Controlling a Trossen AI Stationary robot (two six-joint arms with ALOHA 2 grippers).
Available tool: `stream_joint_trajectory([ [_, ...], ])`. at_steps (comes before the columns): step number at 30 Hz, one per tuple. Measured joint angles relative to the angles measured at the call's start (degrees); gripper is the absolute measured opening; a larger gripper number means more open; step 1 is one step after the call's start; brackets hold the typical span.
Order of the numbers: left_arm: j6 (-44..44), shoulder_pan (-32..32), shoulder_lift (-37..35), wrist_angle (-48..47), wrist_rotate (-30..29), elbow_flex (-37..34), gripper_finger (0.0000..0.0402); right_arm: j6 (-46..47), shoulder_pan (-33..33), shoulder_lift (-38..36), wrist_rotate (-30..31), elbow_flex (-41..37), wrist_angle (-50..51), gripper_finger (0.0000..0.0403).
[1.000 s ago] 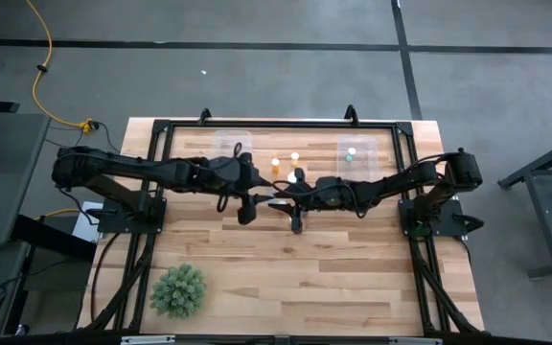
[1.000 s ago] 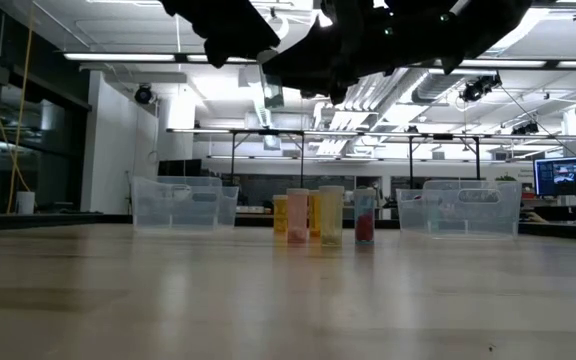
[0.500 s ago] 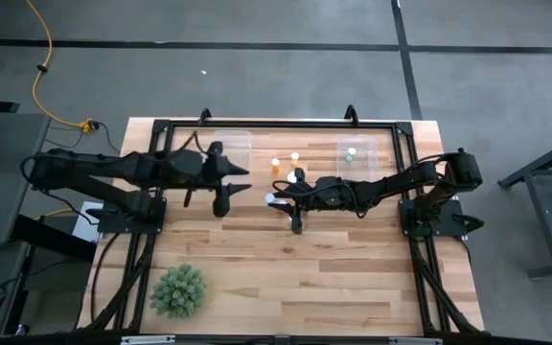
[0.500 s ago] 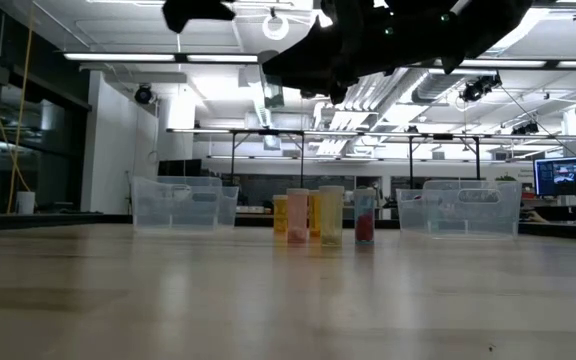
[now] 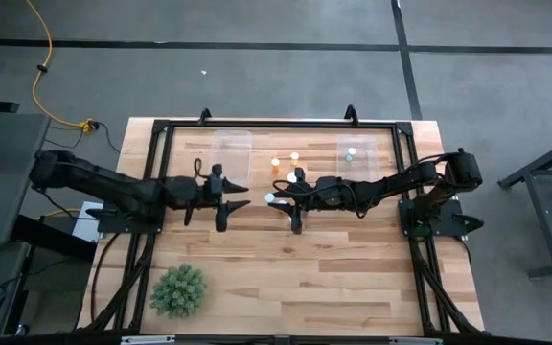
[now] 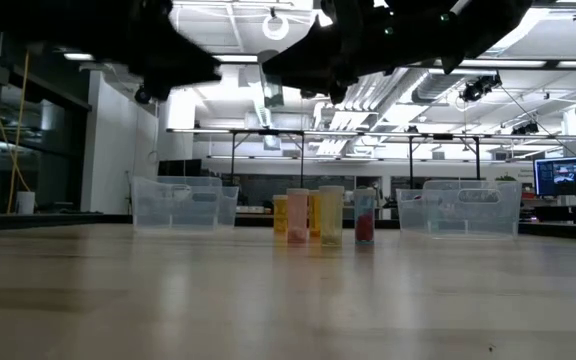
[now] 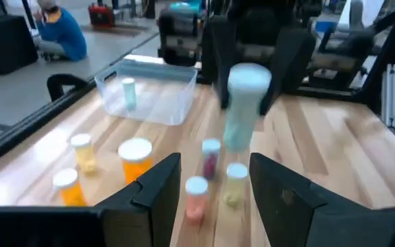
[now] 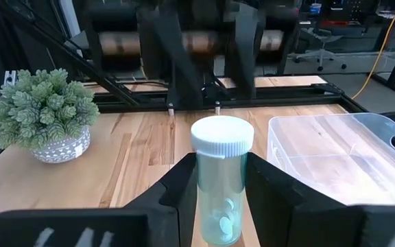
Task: Pick and place medicine bottles into bin by pill shape (circle, oval)
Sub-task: Put the green tablet bottle into the right transparent bin
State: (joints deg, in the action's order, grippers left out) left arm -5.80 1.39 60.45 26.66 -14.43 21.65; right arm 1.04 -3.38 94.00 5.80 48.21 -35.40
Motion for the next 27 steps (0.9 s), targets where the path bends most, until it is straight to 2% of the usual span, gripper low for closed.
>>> stream_joint_trajectory([
  [5,1.60,0.00,6.47,17.72,-0.13,-5.73,0.0163,0.02,0.00,0.00,-0.15,0.02,-1.36,0.0099],
  [8,3.80,0.00,11.42,25.83,0.32,-5.79,0.0163,0.02,0.00,0.00,-1.47,0.03,-2.87,0.0099],
  [12,6.42,0.00,17.92,32.85,4.45,-4.15,0.0163,0.02,-0.04,0.00,-1.83,0.07,-3.56,0.0099],
  [19,6.47,0.04,24.84,34.00,5.16,0.92,0.0163,0.43,-0.15,0.00,-3.37,0.07,-3.59,0.0099],
  [27,6.07,0.02,27.81,34.07,8.01,4.86,0.0163,0.23,-0.15,0.00,-3.48,0.07,-3.54,0.0099],
])
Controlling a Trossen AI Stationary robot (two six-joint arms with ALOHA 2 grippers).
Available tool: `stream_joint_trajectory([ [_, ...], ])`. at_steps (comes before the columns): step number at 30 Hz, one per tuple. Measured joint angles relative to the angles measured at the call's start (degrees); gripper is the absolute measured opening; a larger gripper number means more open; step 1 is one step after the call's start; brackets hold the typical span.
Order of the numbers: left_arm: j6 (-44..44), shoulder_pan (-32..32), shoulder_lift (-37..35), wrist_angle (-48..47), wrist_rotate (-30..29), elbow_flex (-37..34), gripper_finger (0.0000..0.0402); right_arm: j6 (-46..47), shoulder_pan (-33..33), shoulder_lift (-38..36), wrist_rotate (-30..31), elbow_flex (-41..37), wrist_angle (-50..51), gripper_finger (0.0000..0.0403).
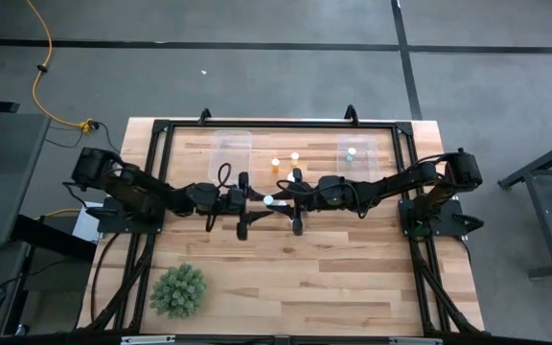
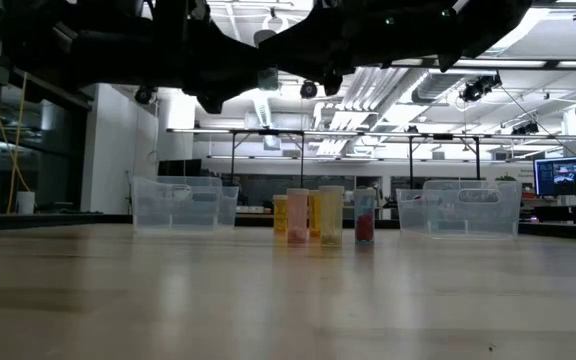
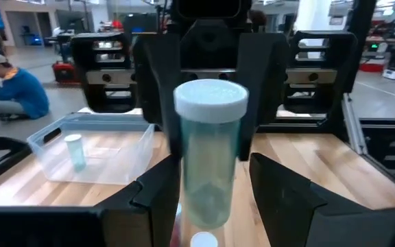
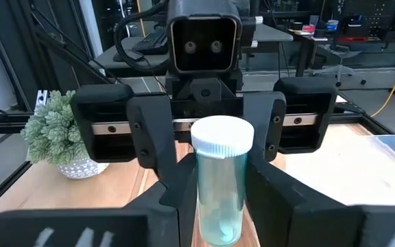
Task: Pick and place medicine bottles into bin by pill shape (circle, oval)
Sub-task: Put the green tablet bottle into the right transparent bin
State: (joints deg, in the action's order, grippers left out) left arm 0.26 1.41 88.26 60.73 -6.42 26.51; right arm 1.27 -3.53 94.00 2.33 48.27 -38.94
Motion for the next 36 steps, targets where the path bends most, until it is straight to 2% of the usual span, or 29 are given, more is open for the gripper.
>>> stream_joint_trajectory([
  [26,-0.51,-0.02,0.05,0.06,-0.30,0.19,0.0162,-0.22,-0.07,0.00,-1.84,0.04,-2.16,0.0099],
  [36,-0.05,-0.02,0.05,0.12,-0.32,0.19,0.0103,-0.23,-0.05,0.00,-1.77,0.04,-2.16,0.0099],
])
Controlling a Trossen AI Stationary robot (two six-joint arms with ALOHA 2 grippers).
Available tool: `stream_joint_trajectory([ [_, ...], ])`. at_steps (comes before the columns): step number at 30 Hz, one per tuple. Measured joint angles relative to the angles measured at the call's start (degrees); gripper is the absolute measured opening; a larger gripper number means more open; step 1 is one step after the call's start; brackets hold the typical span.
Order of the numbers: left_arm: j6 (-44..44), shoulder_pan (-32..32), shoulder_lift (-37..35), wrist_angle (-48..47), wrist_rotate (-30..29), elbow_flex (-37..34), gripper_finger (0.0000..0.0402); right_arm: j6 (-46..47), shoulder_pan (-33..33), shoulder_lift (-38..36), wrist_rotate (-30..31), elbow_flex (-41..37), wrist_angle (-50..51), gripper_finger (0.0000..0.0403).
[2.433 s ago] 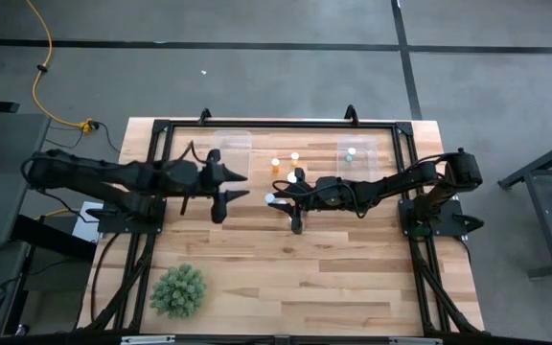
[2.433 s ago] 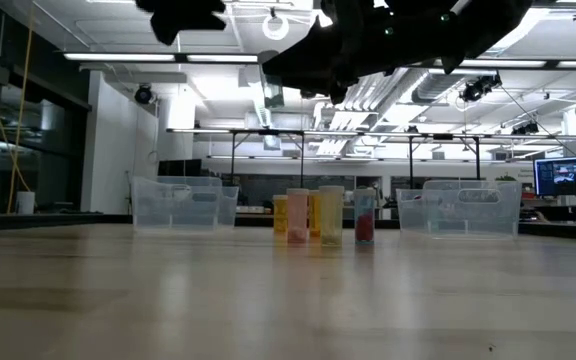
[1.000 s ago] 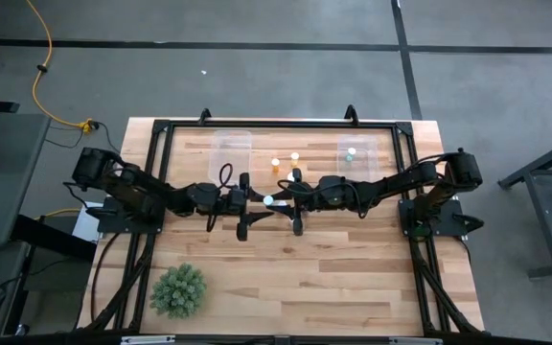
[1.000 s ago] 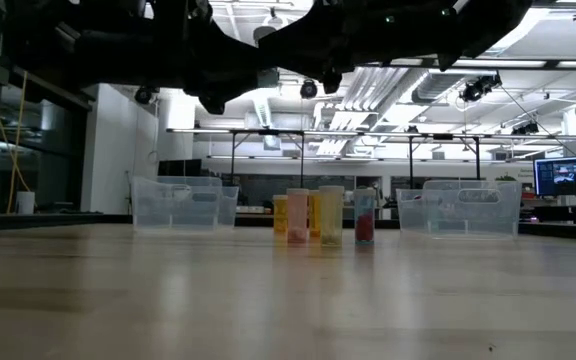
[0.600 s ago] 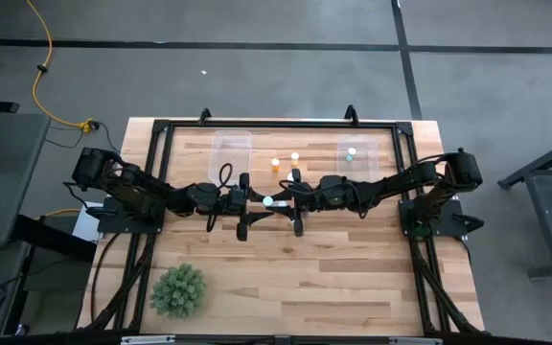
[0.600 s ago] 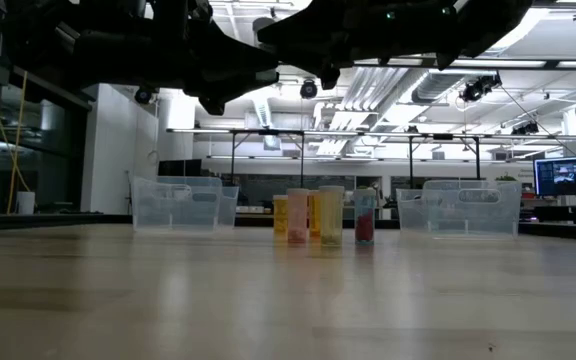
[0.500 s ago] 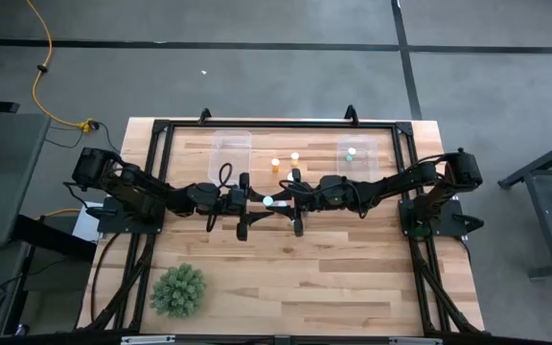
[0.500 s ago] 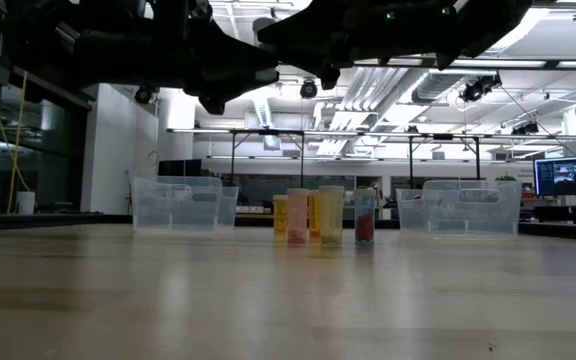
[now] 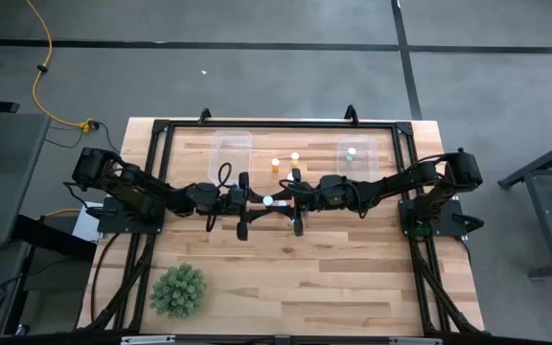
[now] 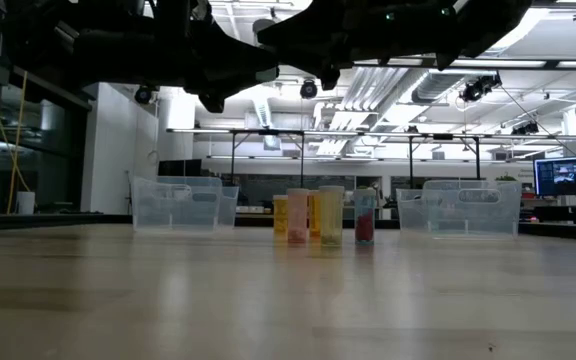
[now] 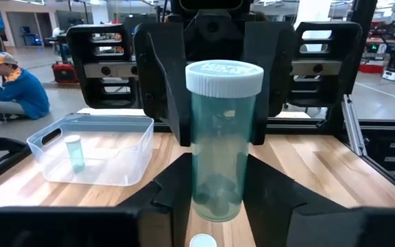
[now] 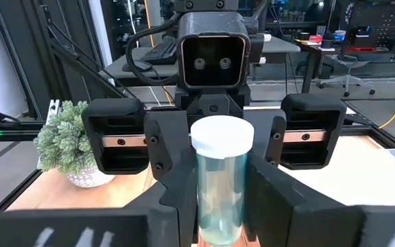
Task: Pick and place medicine bottles into bin by pill shape (circle, oval)
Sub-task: Put the green tablet bottle into the right transparent bin
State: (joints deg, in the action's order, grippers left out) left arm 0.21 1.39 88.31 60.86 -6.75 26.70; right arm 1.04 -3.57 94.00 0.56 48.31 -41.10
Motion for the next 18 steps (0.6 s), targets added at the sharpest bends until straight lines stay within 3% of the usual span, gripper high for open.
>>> stream_joint_trajectory([
  [5,0.00,0.00,-0.02,0.00,0.03,0.00,0.0086,0.00,-0.02,0.00,-0.01,0.00,0.00,0.0098],
  [18,0.00,0.00,-0.02,-0.04,-0.13,0.00,0.0097,0.00,-0.02,0.00,0.04,0.00,0.03,0.0107],
])
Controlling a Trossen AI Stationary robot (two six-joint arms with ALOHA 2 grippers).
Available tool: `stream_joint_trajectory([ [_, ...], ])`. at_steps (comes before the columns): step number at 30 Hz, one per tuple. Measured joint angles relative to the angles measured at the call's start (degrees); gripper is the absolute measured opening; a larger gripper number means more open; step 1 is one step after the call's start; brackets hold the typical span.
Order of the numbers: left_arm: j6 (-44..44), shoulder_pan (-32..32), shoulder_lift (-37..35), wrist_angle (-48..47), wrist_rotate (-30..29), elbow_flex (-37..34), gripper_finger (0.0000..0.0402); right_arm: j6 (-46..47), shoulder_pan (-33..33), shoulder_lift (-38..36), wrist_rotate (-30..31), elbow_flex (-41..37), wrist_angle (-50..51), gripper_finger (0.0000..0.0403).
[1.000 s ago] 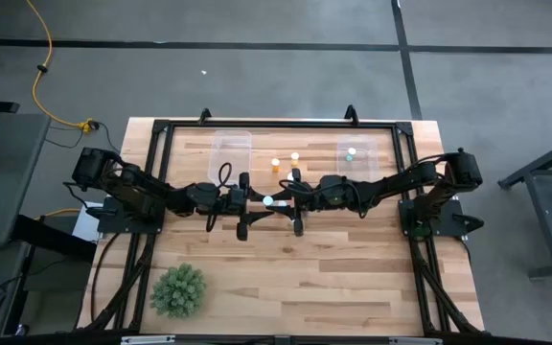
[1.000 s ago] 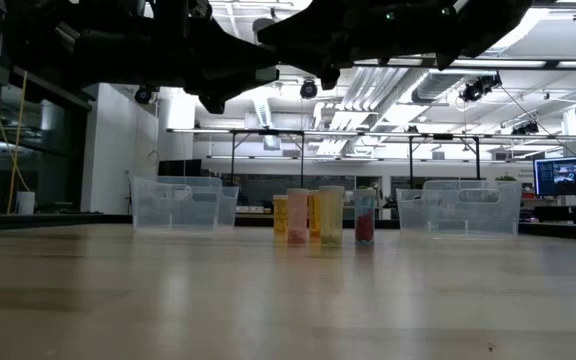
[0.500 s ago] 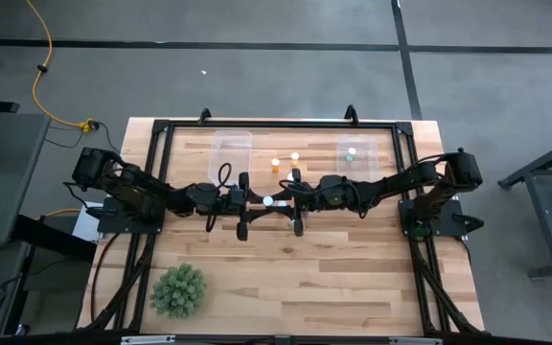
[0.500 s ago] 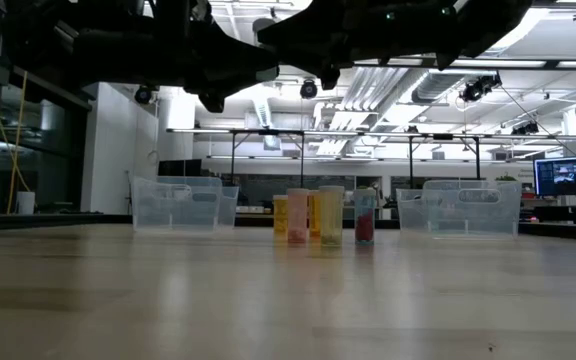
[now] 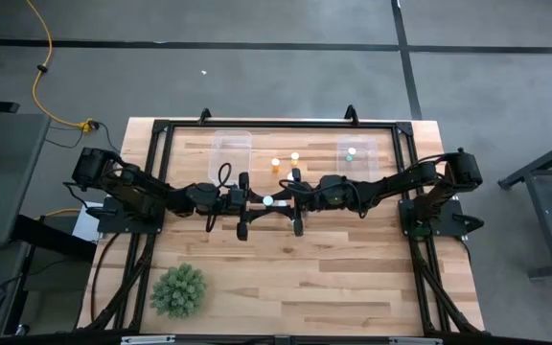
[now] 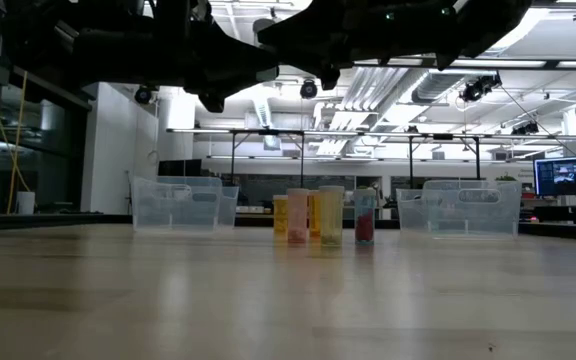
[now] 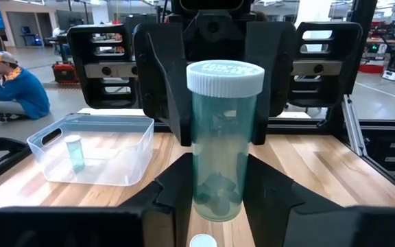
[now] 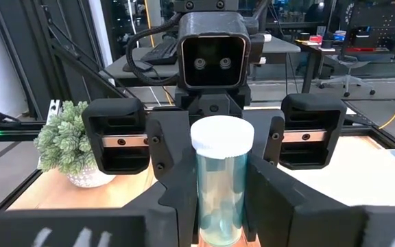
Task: Pick and place medicine bottles into bin by pill shape (circle, oval)
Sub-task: Put the green tablet bottle into the right transparent bin
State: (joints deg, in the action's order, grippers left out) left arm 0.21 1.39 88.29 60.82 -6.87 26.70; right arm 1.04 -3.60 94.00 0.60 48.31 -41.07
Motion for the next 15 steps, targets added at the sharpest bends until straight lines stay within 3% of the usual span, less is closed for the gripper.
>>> stream_joint_trajectory([
  [9,0.00,0.00,0.00,-0.99,0.00,0.00,0.0098,-1.35,-0.14,-1.23,4.22,0.11,4.67,0.0204],
  [15,0.02,0.09,-0.02,-4.61,-1.74,0.00,0.0099,-1.08,-0.04,-5.70,5.78,5.48,22.81,0.0231],
])
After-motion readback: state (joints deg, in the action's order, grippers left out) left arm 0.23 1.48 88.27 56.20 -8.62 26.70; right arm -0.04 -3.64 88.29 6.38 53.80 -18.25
